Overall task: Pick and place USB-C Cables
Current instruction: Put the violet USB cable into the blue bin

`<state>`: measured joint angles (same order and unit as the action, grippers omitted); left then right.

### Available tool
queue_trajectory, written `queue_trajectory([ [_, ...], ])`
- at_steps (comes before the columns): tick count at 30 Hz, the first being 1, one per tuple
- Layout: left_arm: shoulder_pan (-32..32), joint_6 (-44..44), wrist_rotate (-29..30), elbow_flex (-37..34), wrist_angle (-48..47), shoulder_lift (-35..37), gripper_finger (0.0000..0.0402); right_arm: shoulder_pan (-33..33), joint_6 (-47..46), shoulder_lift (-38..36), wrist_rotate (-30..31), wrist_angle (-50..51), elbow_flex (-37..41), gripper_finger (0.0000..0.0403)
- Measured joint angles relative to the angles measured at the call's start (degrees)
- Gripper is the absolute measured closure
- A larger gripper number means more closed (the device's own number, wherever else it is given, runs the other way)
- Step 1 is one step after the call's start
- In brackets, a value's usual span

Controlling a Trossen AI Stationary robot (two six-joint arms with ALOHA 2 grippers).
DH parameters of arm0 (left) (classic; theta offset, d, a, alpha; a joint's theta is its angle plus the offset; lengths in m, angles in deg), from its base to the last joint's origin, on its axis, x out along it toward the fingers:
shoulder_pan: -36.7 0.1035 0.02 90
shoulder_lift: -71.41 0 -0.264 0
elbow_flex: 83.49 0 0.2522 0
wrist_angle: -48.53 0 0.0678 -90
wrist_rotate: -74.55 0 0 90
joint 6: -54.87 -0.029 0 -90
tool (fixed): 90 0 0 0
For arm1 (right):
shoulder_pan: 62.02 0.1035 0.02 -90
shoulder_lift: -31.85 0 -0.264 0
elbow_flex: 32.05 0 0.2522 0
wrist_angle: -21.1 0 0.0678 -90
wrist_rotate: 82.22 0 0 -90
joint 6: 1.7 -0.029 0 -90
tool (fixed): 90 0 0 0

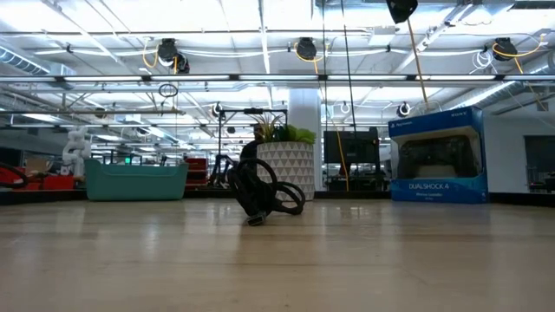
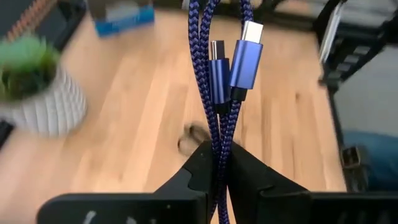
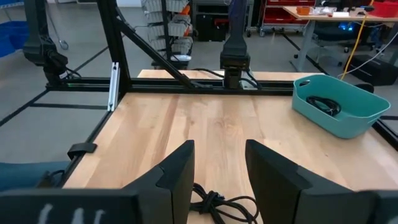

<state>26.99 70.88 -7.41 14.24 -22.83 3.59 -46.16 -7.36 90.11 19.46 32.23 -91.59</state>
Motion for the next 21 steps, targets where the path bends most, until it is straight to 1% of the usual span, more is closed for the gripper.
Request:
queue_trajectory([
  [6,0.0,7.0,-2.1,0.0,-11.3,-0.4,0.0366,0.0,0.6,0.0,0.0,0.0,0.0,0.0268],
  [11,0.0,11.4,-2.2,0.0,-19.4,-1.2,0.0369,0.0,0.5,0.0,0.0,0.3,0.0,0.0268],
  [18,-0.7,13.2,-4.5,0.0,-26.7,-2.0,0.0366,0.0,0.3,0.0,0.1,0.9,0.0,0.0268],
  [21,-0.9,13.3,-4.9,0.0,-28.8,-1.9,0.0366,0.0,-1.4,0.0,0.1,0.9,0.0,0.0268],
])
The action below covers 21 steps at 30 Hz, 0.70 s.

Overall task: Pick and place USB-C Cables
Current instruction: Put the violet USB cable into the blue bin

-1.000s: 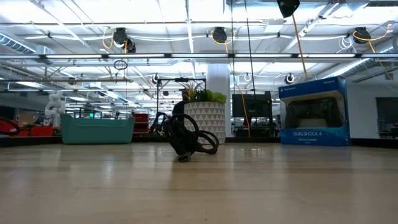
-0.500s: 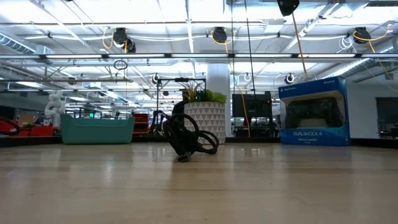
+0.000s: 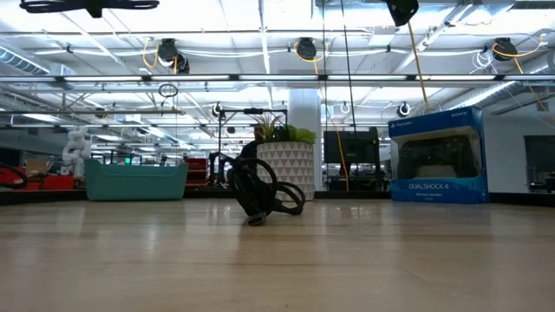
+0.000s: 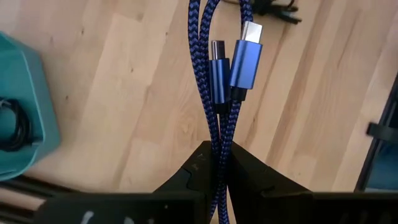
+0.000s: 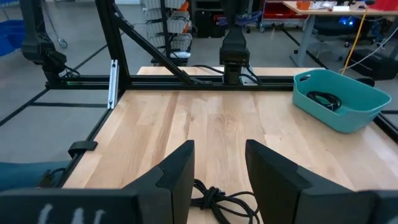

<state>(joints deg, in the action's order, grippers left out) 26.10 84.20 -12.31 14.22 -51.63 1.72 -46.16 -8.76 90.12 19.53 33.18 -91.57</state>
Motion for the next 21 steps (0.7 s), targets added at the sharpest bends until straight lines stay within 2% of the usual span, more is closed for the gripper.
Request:
queue_trajectory([
  [14,0.3,-4.9,-0.1,0.0,-0.6,-0.1,0.0365,0.0,-2.8,0.0,0.0,0.3,0.0,0.0268],
  [21,2.9,-7.5,-0.1,0.0,-0.5,-0.1,0.0364,0.0,-2.8,0.0,0.0,0.3,0.0,0.0268],
])
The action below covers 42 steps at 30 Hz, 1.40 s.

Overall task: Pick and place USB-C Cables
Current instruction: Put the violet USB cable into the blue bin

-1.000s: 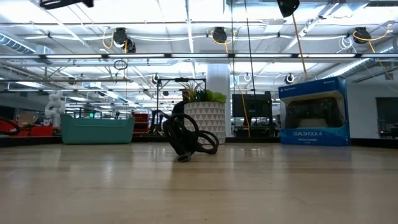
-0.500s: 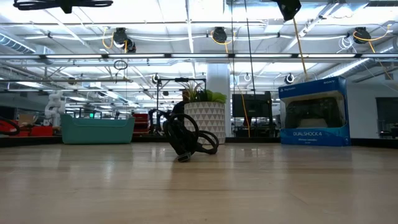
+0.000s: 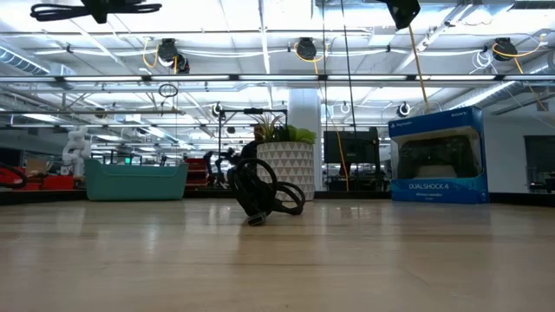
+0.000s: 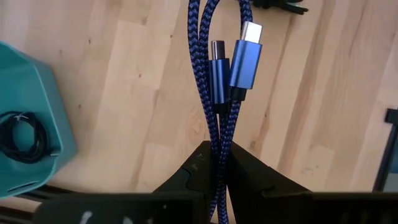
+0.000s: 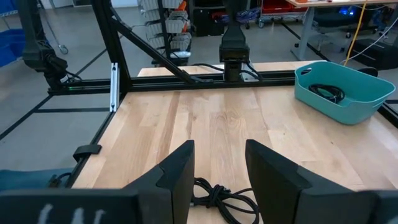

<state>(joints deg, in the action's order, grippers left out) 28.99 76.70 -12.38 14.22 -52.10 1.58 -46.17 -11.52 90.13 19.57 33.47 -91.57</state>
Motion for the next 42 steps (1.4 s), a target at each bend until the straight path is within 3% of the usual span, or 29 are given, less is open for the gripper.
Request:
queue_trajectory([
  [13,14.0,-14.9,0.0,0.0,1.9,-2.4,0.0364,0.0,2.5,0.0,0.1,-0.1,0.0,0.0268],
  [33,45.6,-38.2,0.2,-0.1,8.9,-7.6,0.0364,0.0,3.5,0.0,0.0,0.8,0.0,0.0268],
  [42,59.4,-42.7,0.0,0.0,12.4,-7.4,0.0364,0.0,1.3,0.0,0.0,1.6,0.0,0.0268],
])
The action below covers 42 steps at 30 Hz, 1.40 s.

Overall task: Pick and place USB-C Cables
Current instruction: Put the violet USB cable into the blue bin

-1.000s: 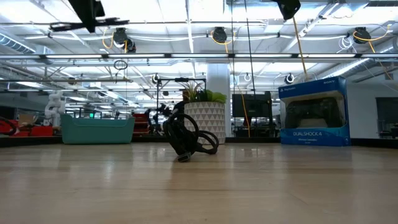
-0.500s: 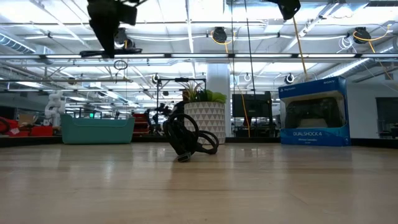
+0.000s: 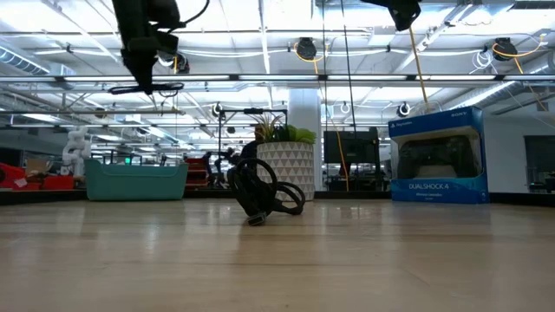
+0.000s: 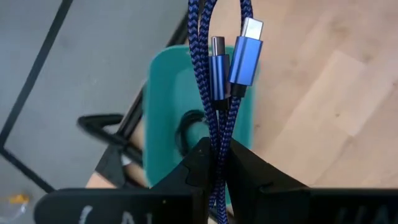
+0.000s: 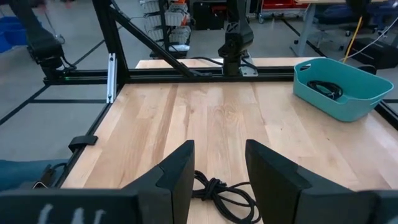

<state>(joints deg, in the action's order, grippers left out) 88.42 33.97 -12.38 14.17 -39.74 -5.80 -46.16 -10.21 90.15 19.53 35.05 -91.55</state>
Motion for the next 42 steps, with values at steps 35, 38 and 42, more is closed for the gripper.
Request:
queue_trajectory([
  [35,6.6,4.9,-0.1,-27.6,26.3,-0.1,0.0364,0.0,1.5,0.0,0.0,1.4,0.0,0.0268],
  [38,6.5,5.0,-0.8,-30.1,29.0,-0.1,0.0364,0.0,1.7,0.0,0.1,1.4,0.0,0.0268],
  [42,6.3,5.6,-2.7,-32.4,31.1,-0.8,0.0364,0.0,1.7,0.0,0.1,1.4,0.0,0.0268],
])
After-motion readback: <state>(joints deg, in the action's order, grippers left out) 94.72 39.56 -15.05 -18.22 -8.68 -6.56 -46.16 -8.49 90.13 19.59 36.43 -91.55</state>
